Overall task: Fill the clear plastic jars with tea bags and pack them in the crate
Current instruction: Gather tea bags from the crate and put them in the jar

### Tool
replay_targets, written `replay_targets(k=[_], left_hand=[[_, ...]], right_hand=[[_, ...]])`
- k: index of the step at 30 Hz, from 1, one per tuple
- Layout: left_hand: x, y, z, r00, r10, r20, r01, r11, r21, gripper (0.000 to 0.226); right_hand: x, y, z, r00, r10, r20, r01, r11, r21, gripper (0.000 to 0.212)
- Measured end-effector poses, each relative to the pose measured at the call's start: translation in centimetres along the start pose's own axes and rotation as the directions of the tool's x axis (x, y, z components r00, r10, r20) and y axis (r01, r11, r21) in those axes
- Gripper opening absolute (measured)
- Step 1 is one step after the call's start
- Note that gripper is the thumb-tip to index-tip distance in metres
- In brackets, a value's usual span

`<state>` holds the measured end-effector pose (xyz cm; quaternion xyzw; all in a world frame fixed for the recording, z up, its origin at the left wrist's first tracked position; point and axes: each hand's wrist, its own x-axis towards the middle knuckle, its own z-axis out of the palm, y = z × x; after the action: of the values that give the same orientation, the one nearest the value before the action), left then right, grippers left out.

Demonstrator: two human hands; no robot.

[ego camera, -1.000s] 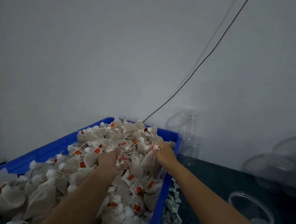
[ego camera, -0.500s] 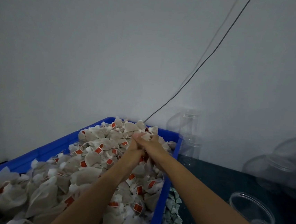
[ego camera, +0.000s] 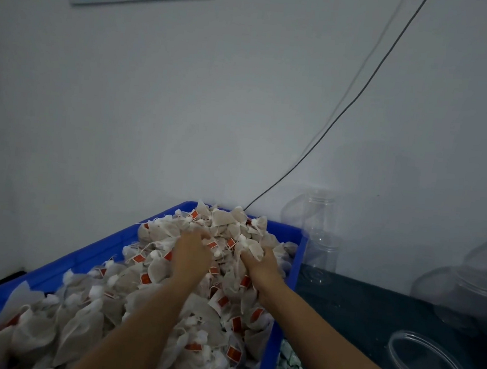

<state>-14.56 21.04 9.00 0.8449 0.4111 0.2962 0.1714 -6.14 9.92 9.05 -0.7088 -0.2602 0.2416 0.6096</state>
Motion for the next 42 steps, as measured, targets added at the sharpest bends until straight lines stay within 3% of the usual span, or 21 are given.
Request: replay_targets(k=[3,8,12,15,18,22,27,32,35,38,42], left_hand=[[1.6,-4.7,0.4,0.997,0.072,-0.012,-0.061,0.909,0.413,0.024],[1.6,-6.3,1.6,0.98,0.155,0.127,-0.201,0.738,0.644,0.035],[2.0,-6.8,1.9,0.97,0.166,0.176,-0.24,0.76,0.604,0.054],[2.1,-7.0,1.5,0.951,0.118,0.287,-0.279,0.729,0.625,0.073],[2.3,-6.9,1.0,0.947,0.122,0.296,-0.282,0.758,0.589,0.051],[2.2,-7.5,0.7,0.961,0.181,0.209,-0.252,0.884,0.393,0.013],[1.9,-7.6,0.7,0.968,0.227,0.105,-0.249,0.92,0.304,0.014],[1.8,-7.1,1.6,0.974,0.202,0.107,-0.228,0.865,0.447,0.021],[2.0,-7.2,1.8,0.967,0.225,0.118,-0.254,0.849,0.463,0.013],[2.1,-7.4,2.0,0.967,0.237,0.091,-0.254,0.886,0.388,0.011],[2.1,-7.8,1.6,0.985,0.148,0.083,-0.165,0.949,0.268,0.013]], right_hand=[[-0.1,0.8,-0.5,0.999,-0.034,-0.02,0.033,0.999,-0.04,0.059],[0.3,1.2,-0.1,0.99,-0.137,-0.043,0.125,0.971,-0.204,0.054],[0.5,1.5,0.0,0.984,-0.18,-0.002,0.176,0.965,-0.195,0.048],[0.8,1.6,-0.2,0.983,-0.185,-0.016,0.18,0.97,-0.166,0.049],[0.9,1.6,-0.3,0.985,-0.168,-0.043,0.159,0.973,-0.17,0.046],[0.8,1.8,-0.3,0.983,-0.175,-0.062,0.165,0.976,-0.14,0.041],[0.7,1.7,-0.1,0.979,-0.192,-0.07,0.18,0.972,-0.152,0.042],[0.7,1.8,-0.1,0.973,-0.223,-0.064,0.21,0.964,-0.164,0.03],[0.6,1.9,-0.1,0.97,-0.233,-0.064,0.22,0.961,-0.165,0.027],[0.8,1.8,-0.1,0.969,-0.237,-0.065,0.223,0.96,-0.171,0.026],[0.7,1.6,-0.2,0.97,-0.232,-0.076,0.215,0.96,-0.179,0.038]])
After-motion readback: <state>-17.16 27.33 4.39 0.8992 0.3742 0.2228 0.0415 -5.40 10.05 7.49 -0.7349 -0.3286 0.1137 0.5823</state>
